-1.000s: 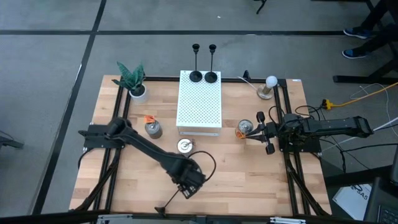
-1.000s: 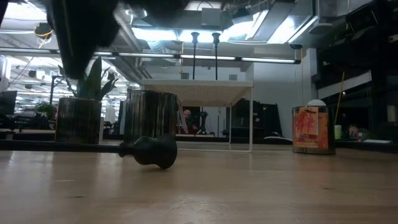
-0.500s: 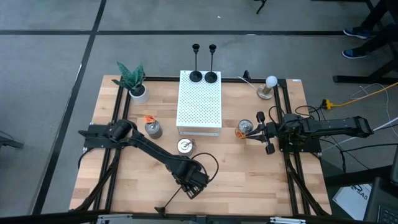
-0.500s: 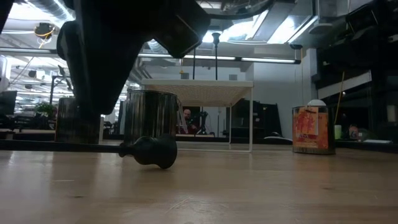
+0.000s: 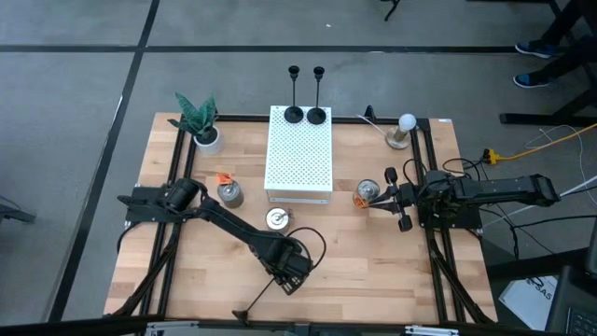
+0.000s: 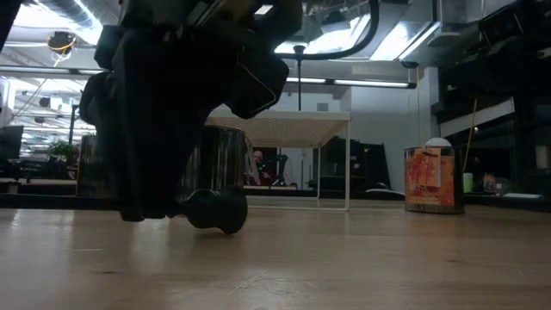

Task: Pick & Place candle stick holders
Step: Put the black candle holder on the shelf

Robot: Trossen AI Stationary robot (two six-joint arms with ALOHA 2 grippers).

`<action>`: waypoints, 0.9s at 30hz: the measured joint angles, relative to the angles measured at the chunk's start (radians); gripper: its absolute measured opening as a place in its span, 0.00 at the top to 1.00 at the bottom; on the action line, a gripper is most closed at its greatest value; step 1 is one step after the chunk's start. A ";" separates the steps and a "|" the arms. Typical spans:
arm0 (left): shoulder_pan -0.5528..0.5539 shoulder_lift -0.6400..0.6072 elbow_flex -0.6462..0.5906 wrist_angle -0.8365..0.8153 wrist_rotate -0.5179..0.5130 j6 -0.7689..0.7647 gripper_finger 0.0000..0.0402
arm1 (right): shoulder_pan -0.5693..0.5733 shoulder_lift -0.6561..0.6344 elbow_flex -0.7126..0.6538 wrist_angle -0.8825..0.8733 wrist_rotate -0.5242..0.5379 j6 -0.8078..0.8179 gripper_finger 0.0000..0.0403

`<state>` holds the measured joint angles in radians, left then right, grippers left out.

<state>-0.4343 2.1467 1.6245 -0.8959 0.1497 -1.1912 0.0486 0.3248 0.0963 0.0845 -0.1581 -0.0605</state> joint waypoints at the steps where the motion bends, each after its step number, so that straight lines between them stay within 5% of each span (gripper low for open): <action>1: 0.000 0.000 0.000 0.000 0.000 0.000 0.64 | 0.000 0.000 0.000 0.000 0.000 0.000 0.90; 9: 0.001 0.000 0.000 -0.001 0.008 0.019 0.66 | 0.000 0.000 0.000 0.000 0.000 0.000 0.90; 19: 0.012 -0.001 0.000 -0.004 0.010 0.096 0.95 | 0.000 0.000 0.000 0.000 0.000 0.000 0.90; 27: 0.053 -0.020 0.003 -0.019 0.061 0.266 0.98 | 0.000 0.000 0.000 0.000 0.000 0.000 0.90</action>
<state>-0.3813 2.1263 1.6276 -0.9146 0.2111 -0.9254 0.0489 0.3251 0.0963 0.0843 -0.1581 -0.0605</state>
